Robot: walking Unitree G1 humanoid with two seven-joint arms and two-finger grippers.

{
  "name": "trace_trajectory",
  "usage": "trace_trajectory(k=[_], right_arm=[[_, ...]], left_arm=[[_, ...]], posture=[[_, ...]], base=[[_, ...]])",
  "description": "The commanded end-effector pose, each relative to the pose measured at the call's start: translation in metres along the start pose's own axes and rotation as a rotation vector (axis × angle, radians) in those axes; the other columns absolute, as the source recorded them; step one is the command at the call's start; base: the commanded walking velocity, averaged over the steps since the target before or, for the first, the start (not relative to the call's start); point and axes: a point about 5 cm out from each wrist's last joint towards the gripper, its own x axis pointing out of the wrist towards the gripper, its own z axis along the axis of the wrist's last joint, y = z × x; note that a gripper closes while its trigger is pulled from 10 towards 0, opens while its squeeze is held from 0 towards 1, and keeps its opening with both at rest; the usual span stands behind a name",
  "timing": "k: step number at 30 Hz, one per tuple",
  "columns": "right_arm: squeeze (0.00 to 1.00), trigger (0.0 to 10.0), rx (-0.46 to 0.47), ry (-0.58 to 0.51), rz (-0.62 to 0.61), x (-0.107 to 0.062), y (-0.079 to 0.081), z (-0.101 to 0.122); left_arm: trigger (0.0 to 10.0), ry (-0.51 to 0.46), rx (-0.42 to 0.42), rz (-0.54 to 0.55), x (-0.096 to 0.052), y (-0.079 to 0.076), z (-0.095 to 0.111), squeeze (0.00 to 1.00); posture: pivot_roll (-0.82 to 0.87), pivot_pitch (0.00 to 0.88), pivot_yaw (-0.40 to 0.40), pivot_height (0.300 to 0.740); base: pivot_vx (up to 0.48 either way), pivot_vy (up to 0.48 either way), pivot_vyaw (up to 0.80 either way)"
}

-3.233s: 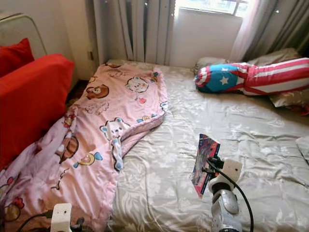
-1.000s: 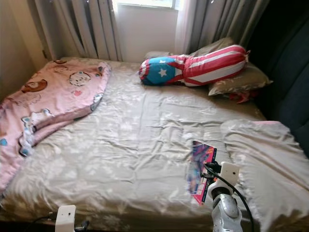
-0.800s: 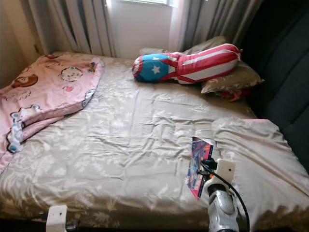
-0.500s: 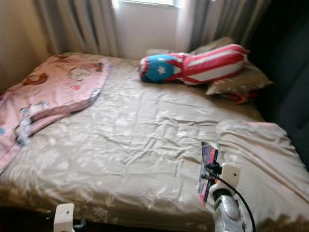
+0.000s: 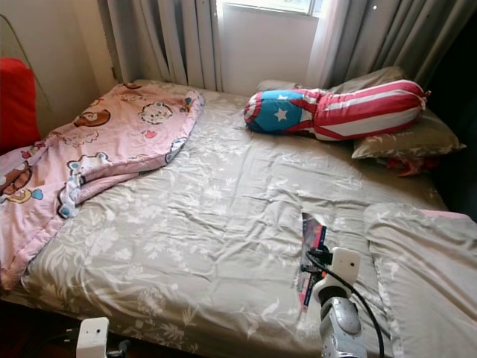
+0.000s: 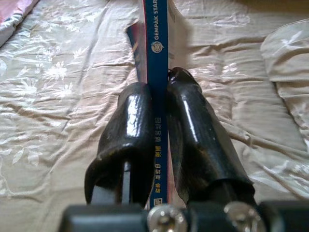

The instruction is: Clean up the room

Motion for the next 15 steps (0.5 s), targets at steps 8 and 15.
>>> trace_trajectory(k=[8, 15], right_arm=[[0.0, 10.0, -0.005, -0.023, -0.002, 0.0005, -0.0019, 0.0044], [0.0, 10.0, 0.007, -0.014, -0.006, 0.0001, -0.0012, 0.002]], left_arm=[[10.0, 0.014, -0.007, -0.013, -0.0004, -0.0037, -0.0024, 0.0], [10.0, -0.019, -0.01, -0.025, 0.0012, -0.0037, 0.0047, 0.0]], posture=[[0.01, 0.0, -0.103, 0.74], [0.0, 0.0, -0.097, 0.74]], base=[[0.335, 0.0, 0.0], [0.0, 0.0, 0.0]])
